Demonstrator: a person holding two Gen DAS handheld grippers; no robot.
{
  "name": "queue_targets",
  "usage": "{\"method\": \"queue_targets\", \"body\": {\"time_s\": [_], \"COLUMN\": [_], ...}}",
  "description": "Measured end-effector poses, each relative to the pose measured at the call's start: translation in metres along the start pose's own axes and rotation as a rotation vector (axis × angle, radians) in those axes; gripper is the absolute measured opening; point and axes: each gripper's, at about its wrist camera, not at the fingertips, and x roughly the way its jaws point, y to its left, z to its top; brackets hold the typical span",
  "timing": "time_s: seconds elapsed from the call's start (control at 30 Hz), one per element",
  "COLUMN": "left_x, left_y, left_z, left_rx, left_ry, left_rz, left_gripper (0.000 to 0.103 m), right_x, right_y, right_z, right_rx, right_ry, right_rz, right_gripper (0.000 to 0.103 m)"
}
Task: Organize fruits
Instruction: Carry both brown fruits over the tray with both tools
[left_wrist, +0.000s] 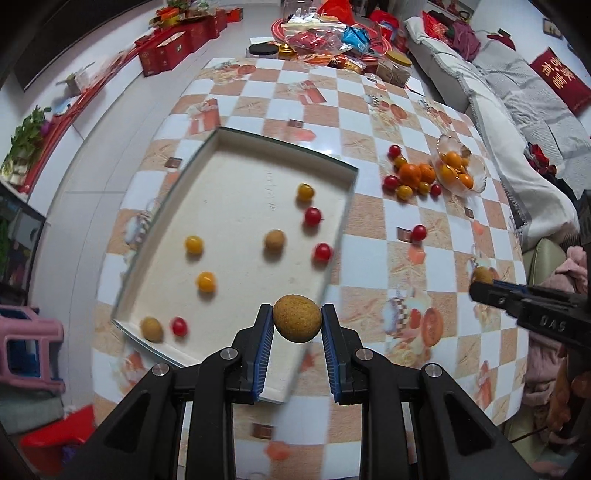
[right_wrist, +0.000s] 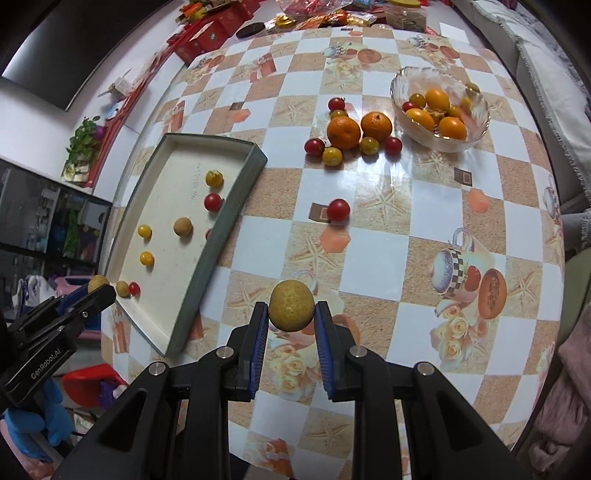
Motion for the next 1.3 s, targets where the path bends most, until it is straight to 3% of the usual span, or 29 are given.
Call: {"method": "queue_targets", "body": {"time_s": [0.4,0.53,0.8,1.3], "left_x": [0.000,0.008,0.026,0.035], "left_y": [0.097,0.116,0.118,0.114], "left_z": [0.034,0.042,0.051,0.073], "left_rx": [0.191,0.212,0.230,0.218], "left_ry": [-0.001,0.015,0.023,0.034], "left_rz": [-0.028,-0.036,-0.047,-0.050], "left_gripper": [0.027,0.027,0.027,0.027], "right_x": [0.023,0.030,0.040,0.052], "right_y": [0.078,0.105,0.136,0.144], "right_z": [-0.006,-0.007,0.002,0.021], "right_rx": [0.182,0.207,0.161,0.127], "right_ry": [-0.072,-0.065,-0.039,-0.008], "right_rz": [-0.045,-0.042,-0.047,-0.035], "right_gripper": [0.028,0.028,0.028,0.028]}}
